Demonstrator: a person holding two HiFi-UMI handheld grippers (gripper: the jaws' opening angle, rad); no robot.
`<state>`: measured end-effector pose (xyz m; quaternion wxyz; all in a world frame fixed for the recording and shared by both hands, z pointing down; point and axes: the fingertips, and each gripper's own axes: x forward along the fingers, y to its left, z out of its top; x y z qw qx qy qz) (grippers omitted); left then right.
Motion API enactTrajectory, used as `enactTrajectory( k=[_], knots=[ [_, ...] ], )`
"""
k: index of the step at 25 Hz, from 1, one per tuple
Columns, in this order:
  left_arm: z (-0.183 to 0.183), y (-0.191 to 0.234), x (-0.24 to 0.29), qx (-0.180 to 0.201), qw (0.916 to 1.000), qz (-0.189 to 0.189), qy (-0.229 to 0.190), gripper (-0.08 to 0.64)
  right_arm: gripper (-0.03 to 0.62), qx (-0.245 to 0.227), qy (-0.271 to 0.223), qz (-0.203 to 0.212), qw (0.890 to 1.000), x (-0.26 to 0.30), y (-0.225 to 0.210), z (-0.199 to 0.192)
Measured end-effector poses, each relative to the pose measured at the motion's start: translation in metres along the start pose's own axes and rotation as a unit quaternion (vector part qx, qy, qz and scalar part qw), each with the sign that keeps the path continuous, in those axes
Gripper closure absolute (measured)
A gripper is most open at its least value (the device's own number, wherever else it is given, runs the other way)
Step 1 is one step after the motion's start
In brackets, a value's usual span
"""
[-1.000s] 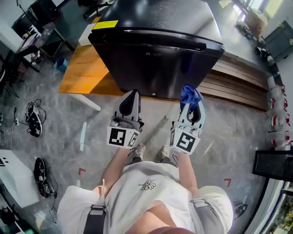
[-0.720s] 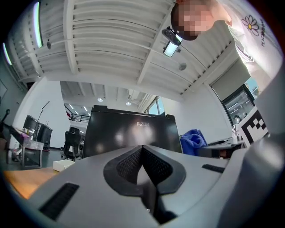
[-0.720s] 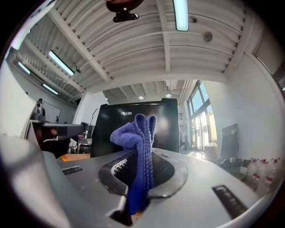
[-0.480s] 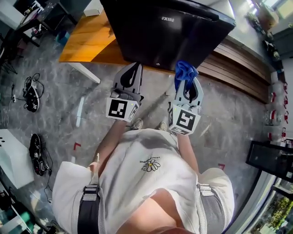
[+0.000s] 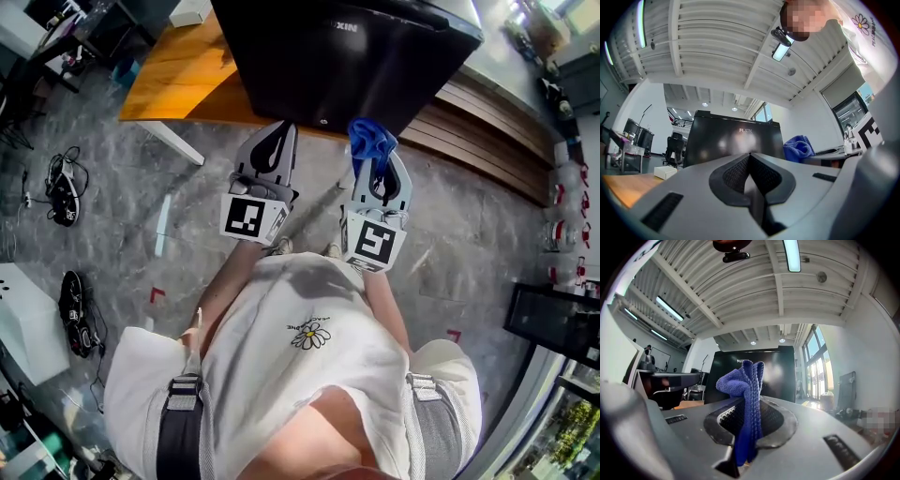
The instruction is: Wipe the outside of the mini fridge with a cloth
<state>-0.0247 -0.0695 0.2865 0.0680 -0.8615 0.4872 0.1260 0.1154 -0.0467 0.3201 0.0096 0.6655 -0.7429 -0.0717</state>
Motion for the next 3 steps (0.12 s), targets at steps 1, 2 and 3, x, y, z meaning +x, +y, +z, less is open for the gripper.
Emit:
enactTrajectory(
  k=[1,2,3],
  knots=[
    [-0.0019,0.0009,-0.0013,-0.002,1.0,0.002,0.002,0.555,0.531,0.0,0.001,0.001,1.0,-0.0007,0.0014,-0.0005],
    [-0.0037,0.0021,-0.0024,-0.004,1.0,0.004,0.004,0.555,0.531,0.001,0.002,0.002,1.0,-0.0012,0.0028,-0.0008],
    [-0.0055,0.0033,-0.0035,-0.006,0.9999,0.006,0.006,0.555,0.531,0.002,0.004,0.003,1.0,-0.0017,0.0043,-0.0008]
  ],
)
